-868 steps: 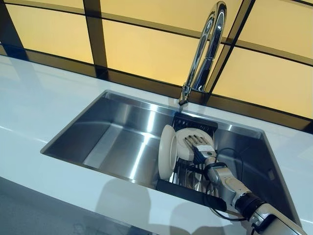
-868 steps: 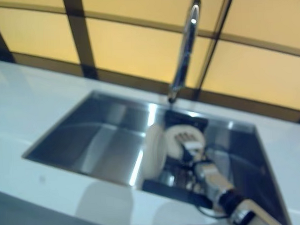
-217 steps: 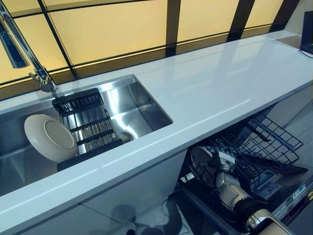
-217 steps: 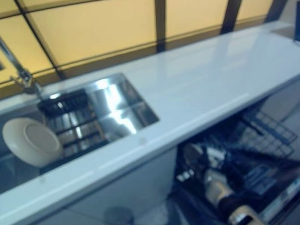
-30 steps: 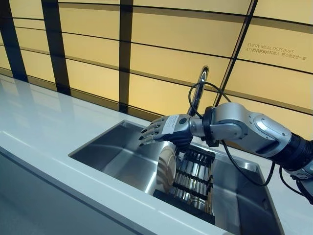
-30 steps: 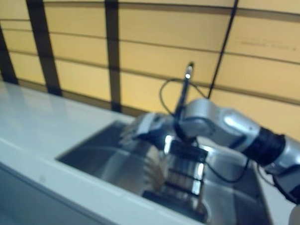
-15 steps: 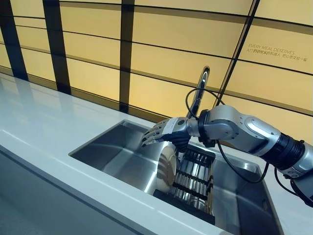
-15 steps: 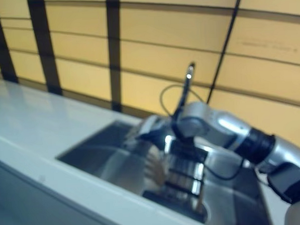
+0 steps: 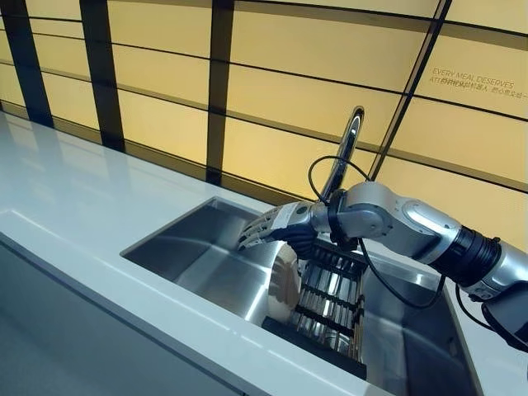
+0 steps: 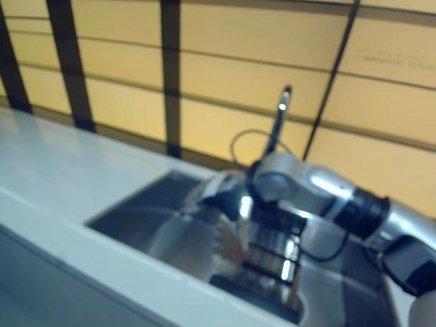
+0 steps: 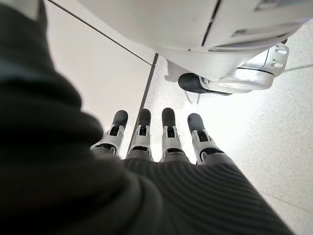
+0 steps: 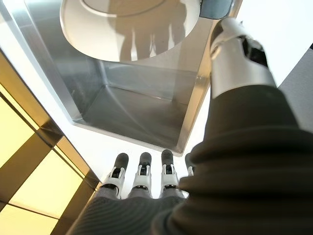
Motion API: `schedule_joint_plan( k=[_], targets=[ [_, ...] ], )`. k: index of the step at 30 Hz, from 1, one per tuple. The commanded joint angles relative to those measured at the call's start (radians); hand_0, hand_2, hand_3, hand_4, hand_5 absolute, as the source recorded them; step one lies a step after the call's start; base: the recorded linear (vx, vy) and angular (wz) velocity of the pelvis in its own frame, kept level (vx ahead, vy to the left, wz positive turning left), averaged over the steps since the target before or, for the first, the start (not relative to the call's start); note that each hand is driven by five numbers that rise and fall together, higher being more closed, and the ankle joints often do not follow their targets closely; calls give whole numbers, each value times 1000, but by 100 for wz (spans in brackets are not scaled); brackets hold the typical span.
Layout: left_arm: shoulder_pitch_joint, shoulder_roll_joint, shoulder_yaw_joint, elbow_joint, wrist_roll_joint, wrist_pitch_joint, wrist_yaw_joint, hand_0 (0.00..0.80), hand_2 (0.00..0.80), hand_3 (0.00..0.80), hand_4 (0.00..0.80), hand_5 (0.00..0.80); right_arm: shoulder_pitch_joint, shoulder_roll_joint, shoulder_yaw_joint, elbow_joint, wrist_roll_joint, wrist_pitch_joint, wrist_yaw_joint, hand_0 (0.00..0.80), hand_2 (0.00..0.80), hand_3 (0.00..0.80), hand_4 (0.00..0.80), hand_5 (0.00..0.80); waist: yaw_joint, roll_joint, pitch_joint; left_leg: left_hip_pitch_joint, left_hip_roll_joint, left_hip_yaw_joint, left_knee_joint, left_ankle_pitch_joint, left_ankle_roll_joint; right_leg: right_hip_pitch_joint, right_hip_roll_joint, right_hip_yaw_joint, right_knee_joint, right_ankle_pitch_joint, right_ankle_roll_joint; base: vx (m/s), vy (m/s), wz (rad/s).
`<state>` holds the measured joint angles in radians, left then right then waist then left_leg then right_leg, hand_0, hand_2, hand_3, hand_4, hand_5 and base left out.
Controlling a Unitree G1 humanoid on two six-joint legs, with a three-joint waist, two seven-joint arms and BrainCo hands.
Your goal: Take plates into dishwasher
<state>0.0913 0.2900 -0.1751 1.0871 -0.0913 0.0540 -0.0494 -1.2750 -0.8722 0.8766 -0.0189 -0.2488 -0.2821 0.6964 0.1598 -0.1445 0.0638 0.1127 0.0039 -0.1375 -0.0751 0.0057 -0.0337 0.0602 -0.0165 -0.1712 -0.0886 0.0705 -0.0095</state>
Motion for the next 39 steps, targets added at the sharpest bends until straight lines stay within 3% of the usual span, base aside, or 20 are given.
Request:
schedule_joint_plan(
  k=[1, 39],
  targets=[
    [-36, 13, -26, 41, 19, -14, 0, 0, 0, 0, 0, 0, -28, -3, 28, 54, -15, -17, -4, 0, 0, 0, 0, 0, 38, -31, 9, -38, 34, 59, 3, 19, -18, 59, -32, -32, 1, -53, 59, 0, 0, 0],
    [-39, 44, -18, 15, 11, -7, 2, 0, 0, 0, 0, 0, 22, 23, 75, 185, -64, -62, -10, 0, 0, 0, 0, 0, 66, -58, 44, -54, 38, 50, 8, 25, -18, 54, -23, -41, 1, -48, 56, 0, 0, 0]
  ],
)
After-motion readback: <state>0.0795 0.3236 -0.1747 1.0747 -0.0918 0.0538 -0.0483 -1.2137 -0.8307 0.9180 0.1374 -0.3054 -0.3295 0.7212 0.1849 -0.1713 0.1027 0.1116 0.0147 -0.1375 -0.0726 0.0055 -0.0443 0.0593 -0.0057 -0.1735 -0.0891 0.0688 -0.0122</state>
